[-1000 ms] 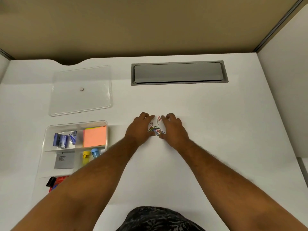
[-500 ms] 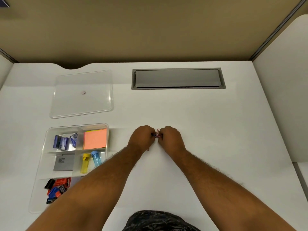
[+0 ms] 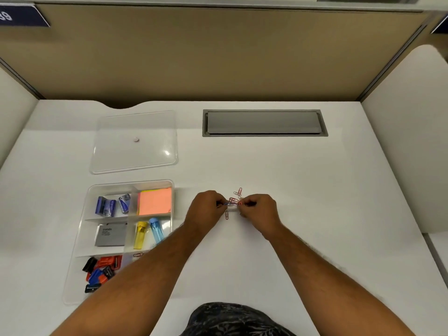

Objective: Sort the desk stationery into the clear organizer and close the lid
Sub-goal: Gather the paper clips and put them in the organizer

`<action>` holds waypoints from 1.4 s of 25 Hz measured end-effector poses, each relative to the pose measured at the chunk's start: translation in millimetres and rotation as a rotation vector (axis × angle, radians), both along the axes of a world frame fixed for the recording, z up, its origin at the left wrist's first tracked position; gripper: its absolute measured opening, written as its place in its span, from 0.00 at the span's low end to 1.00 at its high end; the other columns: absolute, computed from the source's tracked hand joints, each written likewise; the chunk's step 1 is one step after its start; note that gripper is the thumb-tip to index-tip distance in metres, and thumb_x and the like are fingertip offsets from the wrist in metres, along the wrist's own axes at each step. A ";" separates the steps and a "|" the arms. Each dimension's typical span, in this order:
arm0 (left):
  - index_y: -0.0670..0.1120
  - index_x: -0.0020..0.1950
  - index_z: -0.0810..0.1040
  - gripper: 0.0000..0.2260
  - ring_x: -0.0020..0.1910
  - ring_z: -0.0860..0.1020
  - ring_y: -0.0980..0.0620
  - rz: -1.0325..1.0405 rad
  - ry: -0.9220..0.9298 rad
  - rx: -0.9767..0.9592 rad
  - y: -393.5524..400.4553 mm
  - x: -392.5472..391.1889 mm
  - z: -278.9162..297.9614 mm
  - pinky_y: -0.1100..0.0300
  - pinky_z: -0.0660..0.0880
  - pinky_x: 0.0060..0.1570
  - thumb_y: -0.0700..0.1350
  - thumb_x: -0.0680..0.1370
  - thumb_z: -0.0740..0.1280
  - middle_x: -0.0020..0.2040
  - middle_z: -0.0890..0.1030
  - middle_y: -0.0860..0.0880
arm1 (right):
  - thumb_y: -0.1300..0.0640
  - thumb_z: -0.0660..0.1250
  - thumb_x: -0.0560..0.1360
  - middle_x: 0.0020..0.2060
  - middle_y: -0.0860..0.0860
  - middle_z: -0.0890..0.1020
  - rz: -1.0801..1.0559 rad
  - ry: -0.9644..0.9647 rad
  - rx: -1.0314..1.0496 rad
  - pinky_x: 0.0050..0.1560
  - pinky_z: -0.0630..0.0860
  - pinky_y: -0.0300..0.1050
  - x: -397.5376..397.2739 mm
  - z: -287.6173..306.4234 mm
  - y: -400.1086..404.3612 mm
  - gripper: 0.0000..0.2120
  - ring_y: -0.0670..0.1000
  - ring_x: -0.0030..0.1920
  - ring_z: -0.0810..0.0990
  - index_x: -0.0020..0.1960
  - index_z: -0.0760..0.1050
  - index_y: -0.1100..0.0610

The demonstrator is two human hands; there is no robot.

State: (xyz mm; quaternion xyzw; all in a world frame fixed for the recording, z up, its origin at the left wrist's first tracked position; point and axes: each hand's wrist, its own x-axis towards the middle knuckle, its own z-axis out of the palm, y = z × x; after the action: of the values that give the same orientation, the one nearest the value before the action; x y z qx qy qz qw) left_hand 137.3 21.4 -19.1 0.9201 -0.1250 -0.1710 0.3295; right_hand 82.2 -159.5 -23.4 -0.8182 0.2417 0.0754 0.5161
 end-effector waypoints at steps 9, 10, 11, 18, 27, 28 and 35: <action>0.48 0.46 0.87 0.04 0.40 0.79 0.55 0.048 -0.050 -0.098 84.5 -30.3 42.5 0.60 0.75 0.44 0.44 0.75 0.72 0.42 0.85 0.53 | 0.63 0.76 0.70 0.35 0.56 0.86 -0.017 -0.004 0.170 0.46 0.82 0.52 -24.0 42.2 64.3 0.03 0.51 0.34 0.85 0.38 0.85 0.58; 0.49 0.45 0.87 0.03 0.40 0.79 0.56 0.045 -0.049 -0.109 98.4 -36.5 46.4 0.60 0.75 0.44 0.44 0.75 0.73 0.41 0.85 0.53 | 0.63 0.76 0.70 0.36 0.56 0.86 0.001 -0.009 0.192 0.47 0.82 0.52 -27.6 47.1 77.8 0.02 0.51 0.35 0.85 0.39 0.86 0.58; 0.50 0.45 0.87 0.03 0.40 0.79 0.56 0.041 -0.050 -0.113 113.6 -42.7 49.1 0.59 0.75 0.44 0.44 0.75 0.73 0.40 0.84 0.54 | 0.63 0.76 0.70 0.36 0.56 0.86 0.020 -0.011 0.214 0.48 0.83 0.52 -31.1 50.4 91.6 0.02 0.51 0.35 0.85 0.39 0.86 0.58; 0.50 0.47 0.87 0.03 0.41 0.80 0.57 0.015 0.084 0.064 223.3 -88.7 55.7 0.61 0.77 0.46 0.46 0.75 0.75 0.42 0.85 0.53 | 0.62 0.76 0.70 0.36 0.54 0.87 0.287 0.106 0.067 0.49 0.86 0.58 -60.1 47.4 179.2 0.02 0.55 0.39 0.88 0.40 0.87 0.57; 0.50 0.56 0.86 0.10 0.45 0.81 0.55 -0.050 0.087 0.176 242.7 -104.2 50.6 0.63 0.75 0.46 0.45 0.74 0.75 0.49 0.86 0.52 | 0.60 0.75 0.73 0.45 0.51 0.88 0.605 0.148 -0.310 0.52 0.83 0.49 -66.3 51.4 248.8 0.08 0.50 0.45 0.85 0.51 0.88 0.54; 0.50 0.56 0.86 0.11 0.46 0.82 0.55 -0.037 0.085 0.174 242.5 -104.1 50.6 0.62 0.77 0.48 0.44 0.75 0.75 0.49 0.86 0.51 | 0.60 0.74 0.74 0.46 0.51 0.88 0.595 0.135 -0.315 0.54 0.82 0.48 -66.9 51.5 248.6 0.09 0.50 0.46 0.85 0.52 0.88 0.54; 0.51 0.53 0.86 0.07 0.46 0.82 0.55 0.039 0.089 0.165 233.6 -98.3 45.9 0.58 0.81 0.52 0.44 0.76 0.74 0.49 0.86 0.52 | 0.62 0.77 0.72 0.43 0.49 0.88 0.355 0.073 -0.113 0.54 0.84 0.45 -72.5 47.2 219.4 0.08 0.46 0.44 0.86 0.50 0.88 0.54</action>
State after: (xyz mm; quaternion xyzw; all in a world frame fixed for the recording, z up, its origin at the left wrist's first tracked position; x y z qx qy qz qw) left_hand 39.1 254.9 26.8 0.9379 -0.0776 -0.2148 0.2612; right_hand 9.7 59.9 23.8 -0.8723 0.1160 0.1814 0.4389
